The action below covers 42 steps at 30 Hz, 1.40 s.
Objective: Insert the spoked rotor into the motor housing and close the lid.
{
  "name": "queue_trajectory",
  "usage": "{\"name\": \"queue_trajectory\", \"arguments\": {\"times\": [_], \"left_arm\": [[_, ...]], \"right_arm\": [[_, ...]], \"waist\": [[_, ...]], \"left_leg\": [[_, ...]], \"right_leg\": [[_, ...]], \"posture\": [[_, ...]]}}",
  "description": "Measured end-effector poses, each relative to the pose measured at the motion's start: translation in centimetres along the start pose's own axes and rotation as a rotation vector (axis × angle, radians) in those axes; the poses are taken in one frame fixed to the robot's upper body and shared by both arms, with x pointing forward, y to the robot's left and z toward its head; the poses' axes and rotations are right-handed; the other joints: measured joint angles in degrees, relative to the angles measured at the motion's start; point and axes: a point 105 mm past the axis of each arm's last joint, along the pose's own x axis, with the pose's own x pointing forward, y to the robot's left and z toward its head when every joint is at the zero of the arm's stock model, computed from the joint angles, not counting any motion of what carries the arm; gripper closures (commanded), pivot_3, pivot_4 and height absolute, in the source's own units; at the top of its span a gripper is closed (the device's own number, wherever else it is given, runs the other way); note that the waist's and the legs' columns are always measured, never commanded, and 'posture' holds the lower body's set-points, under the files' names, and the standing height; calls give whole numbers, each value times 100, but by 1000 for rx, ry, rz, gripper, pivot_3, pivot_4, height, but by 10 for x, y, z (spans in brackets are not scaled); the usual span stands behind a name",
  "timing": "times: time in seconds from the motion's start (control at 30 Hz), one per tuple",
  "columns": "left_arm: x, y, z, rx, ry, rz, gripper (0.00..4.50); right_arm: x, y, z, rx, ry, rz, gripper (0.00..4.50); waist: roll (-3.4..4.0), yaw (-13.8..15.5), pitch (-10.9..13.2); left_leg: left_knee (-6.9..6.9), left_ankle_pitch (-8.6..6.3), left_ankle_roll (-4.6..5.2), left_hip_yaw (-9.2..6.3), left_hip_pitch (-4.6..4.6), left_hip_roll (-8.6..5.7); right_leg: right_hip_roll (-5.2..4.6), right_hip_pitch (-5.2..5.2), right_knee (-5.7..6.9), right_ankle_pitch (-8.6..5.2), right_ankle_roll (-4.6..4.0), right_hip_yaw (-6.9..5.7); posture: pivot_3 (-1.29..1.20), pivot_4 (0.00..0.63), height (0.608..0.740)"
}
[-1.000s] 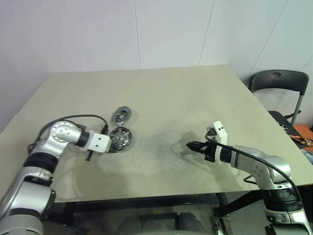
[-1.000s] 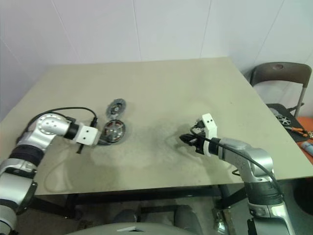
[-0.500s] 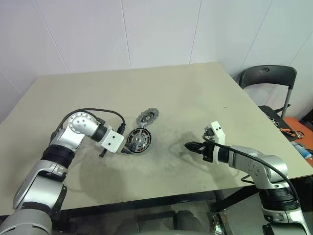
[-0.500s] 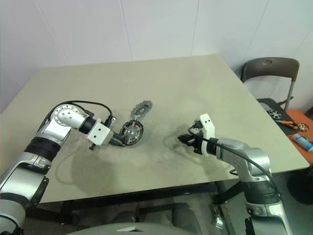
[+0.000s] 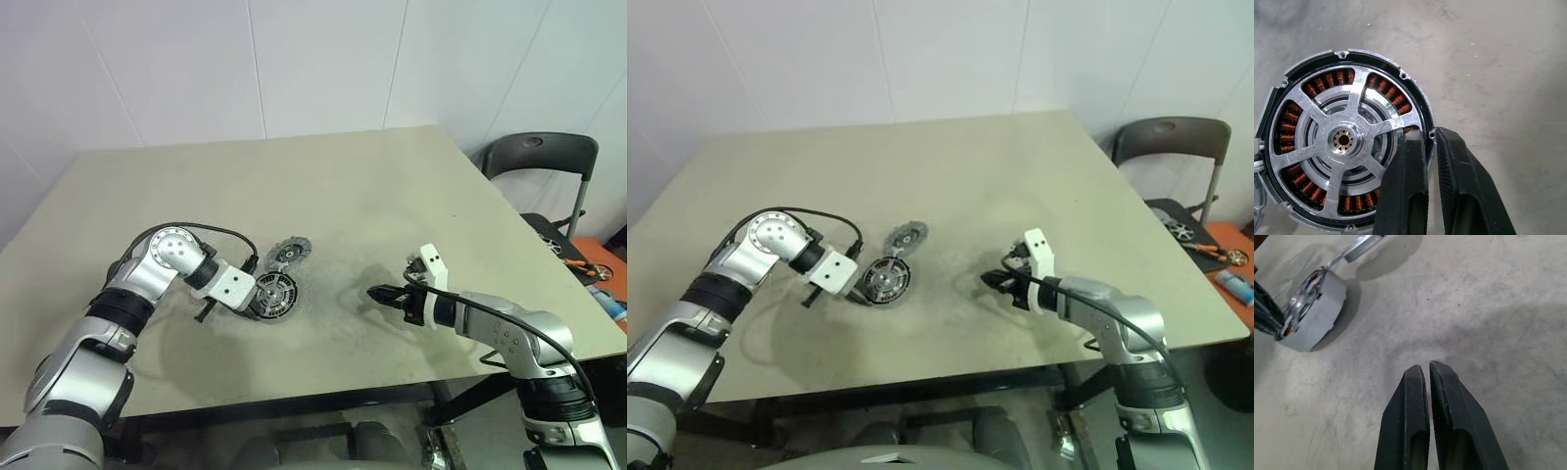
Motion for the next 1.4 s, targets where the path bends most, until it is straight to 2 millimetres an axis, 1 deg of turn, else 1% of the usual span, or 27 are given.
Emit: {"name": "queue_trajectory", "arguments": {"times": [0.07,0.17,0.27,0.47,0.73,0.77,0.8,0.83,0.97,1.13,1.23,1.33,1.4], "left_arm": [[2,2,-3,-8,5,17,4457],[10,7,-4,-23,-2,48,4457],[16,13,-2,-29,-9,76,4457],[21,19,2,-40,-24,92,4457],[21,22,3,-46,-40,99,4457],[21,23,3,-50,-45,97,3732],[20,24,4,-56,-56,105,3556],[19,26,4,-59,-60,118,3239],[18,27,3,-78,-54,106,3239],[16,27,5,-44,-54,109,3239],[13,25,4,-53,-52,99,3239],[0,22,0,-86,-48,102,3239],[-11,25,3,-115,-70,124,3239]], "right_arm": [[0,0,0,1,1,0,4267],[0,0,-2,5,2,0,4267],[2,2,-2,9,1,7,4267],[3,3,-5,18,6,11,4267],[4,4,-6,23,10,12,4267],[4,4,-6,24,9,11,4267],[4,4,-6,25,9,12,4267],[4,4,-6,25,9,12,4267],[4,4,-6,24,9,12,4267],[4,4,-7,28,12,11,4267],[4,4,-8,28,12,12,4267],[3,6,-9,27,15,20,4267],[3,11,-8,9,18,44,4267]], "waist": [[0,18,0],[2,106,-2],[2,168,-2],[3,277,-3],[3,274,-3],[3,272,-3],[3,267,-3],[3,261,-3],[3,233,-3],[3,225,-3],[2,193,-2],[0,112,0],[0,76,1]], "left_leg": [[1,1,0,0,0,0],[6,5,7,0,40,-1],[10,21,31,-3,75,-5],[7,27,38,-3,71,-12],[6,27,37,-3,50,-12],[5,27,37,-3,49,-12],[5,27,37,-3,46,-12],[5,27,37,-3,42,-12],[-2,27,38,-3,5,-12],[-2,27,38,-3,-1,-12],[-4,27,38,-3,-4,-12],[-9,26,38,-3,-16,-11],[-10,26,39,-3,-19,-11]], "right_leg": [[0,23,0,-15,-5,0],[1,72,0,-18,-5,0],[0,90,-1,-19,-4,6],[0,91,0,-19,-3,16],[0,78,-6,-19,-3,16],[0,77,-6,-19,-3,16],[0,73,-6,-19,-3,16],[0,69,-6,-19,-3,16],[1,47,-7,-19,-2,16],[1,26,-9,-16,-3,16],[1,21,-9,-17,-3,16],[1,5,-6,-16,-3,16],[1,-2,-5,-11,7,16]], "posture": [[0,0,740],[0,0,740],[0,0,740],[0,0,740],[0,0,740],[0,0,740],[0,0,740],[0,0,740],[0,0,740],[0,0,740],[0,0,740],[0,0,740],[0,0,740]]}}
